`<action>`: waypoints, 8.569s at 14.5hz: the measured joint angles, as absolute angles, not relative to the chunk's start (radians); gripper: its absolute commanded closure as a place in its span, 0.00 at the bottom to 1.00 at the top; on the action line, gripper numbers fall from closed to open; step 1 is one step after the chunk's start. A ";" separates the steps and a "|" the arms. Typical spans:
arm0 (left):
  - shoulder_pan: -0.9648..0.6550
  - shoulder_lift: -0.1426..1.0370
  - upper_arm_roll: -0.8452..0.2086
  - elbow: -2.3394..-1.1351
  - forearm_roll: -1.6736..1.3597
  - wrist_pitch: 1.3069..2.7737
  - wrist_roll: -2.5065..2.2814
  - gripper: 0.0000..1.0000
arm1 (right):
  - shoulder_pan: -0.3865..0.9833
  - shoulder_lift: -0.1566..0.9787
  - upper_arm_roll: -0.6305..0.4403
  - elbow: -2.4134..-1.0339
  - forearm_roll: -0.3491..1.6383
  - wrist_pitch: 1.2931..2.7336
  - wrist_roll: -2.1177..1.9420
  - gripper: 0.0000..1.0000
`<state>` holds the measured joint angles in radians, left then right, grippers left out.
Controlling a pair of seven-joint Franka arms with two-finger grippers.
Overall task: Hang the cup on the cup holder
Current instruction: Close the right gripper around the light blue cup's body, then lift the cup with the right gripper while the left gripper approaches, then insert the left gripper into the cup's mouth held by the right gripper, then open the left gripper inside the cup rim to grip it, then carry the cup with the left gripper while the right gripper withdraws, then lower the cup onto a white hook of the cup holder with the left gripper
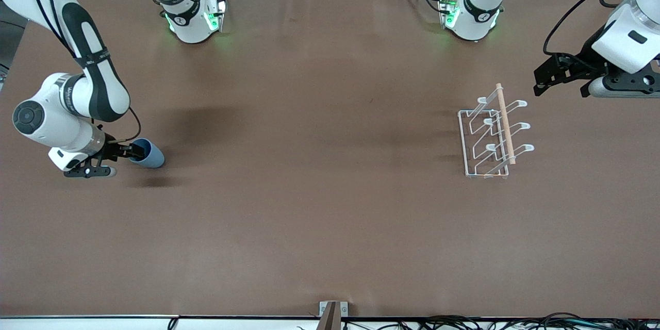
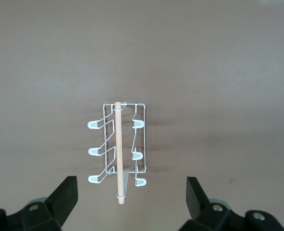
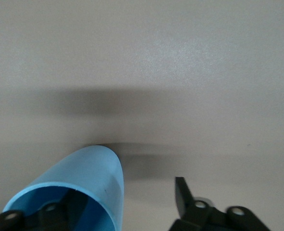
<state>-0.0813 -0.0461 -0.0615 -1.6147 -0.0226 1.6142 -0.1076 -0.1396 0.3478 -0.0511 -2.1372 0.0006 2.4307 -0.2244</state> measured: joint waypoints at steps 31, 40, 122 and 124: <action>-0.083 -0.036 -0.062 -1.591 -0.023 1.619 0.147 0.00 | 0.340 0.236 -0.033 -2.082 1.254 1.955 -0.179 1.00; -0.115 0.013 -0.209 -1.492 -0.029 1.618 0.386 0.01 | 0.478 0.248 -0.034 -2.088 1.597 1.908 -0.168 1.00; -0.203 0.380 -0.542 -1.757 0.990 1.312 0.641 1.00 | 0.049 0.143 -0.106 -1.799 0.044 1.867 0.071 0.00; -0.175 0.407 -0.540 -1.791 1.069 1.312 0.653 1.00 | 0.038 0.116 -0.106 -1.741 0.008 1.827 0.071 0.00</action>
<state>-0.1746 0.4069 -0.5401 -1.7906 1.0685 1.3118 0.6525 0.0379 0.1164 -0.1058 -1.7415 0.0084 1.8270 0.0711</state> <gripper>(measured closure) 0.229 0.000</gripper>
